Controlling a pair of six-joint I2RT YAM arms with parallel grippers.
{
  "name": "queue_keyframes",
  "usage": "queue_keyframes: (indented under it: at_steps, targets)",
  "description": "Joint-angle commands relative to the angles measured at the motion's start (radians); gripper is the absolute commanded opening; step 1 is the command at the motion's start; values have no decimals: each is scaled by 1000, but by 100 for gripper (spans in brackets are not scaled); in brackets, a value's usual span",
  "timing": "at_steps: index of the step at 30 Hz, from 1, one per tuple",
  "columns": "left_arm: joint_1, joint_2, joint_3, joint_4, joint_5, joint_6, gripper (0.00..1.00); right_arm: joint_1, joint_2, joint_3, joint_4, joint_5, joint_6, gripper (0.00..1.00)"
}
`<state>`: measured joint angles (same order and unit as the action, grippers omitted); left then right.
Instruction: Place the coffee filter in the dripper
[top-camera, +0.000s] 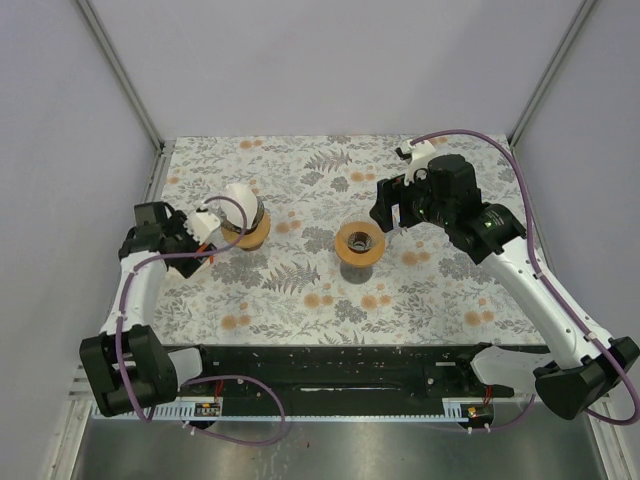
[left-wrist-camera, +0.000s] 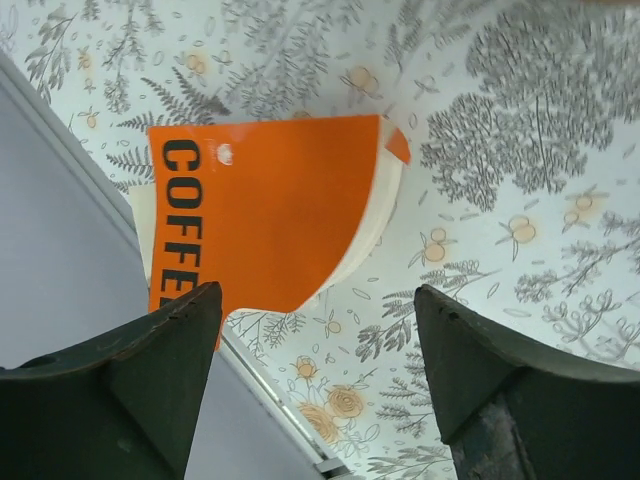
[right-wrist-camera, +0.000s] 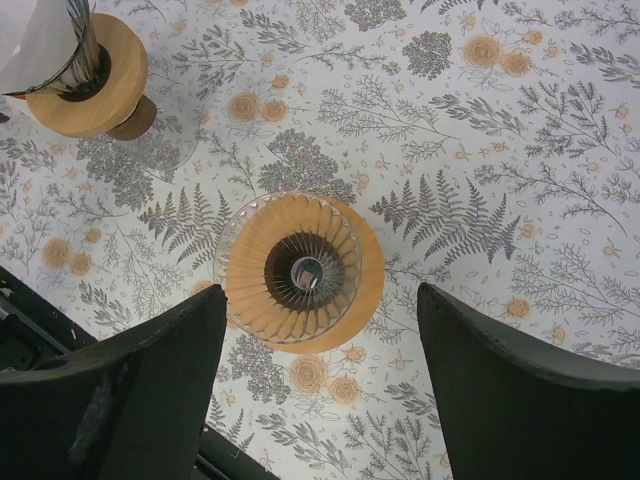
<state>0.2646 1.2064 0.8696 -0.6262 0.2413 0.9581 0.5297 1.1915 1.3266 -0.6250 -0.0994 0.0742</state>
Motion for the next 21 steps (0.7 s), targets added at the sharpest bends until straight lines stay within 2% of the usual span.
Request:
queue_keyframes:
  at_steps: [1,6,11,17,21]
  targets:
    - [-19,-30,-64,129,-131,186,82,6,-24,5,22,-25,-16,84]
    - [-18,-18,-113,197,-93,277,82,7,-32,3,24,-37,-17,84]
    - [-13,13,-152,296,-59,280,83,7,-30,3,24,-45,-20,84]
    - [99,82,-119,276,61,283,84,7,-26,5,25,-54,-25,85]
    - [101,102,-181,408,44,286,84,7,-10,11,24,-69,-24,85]
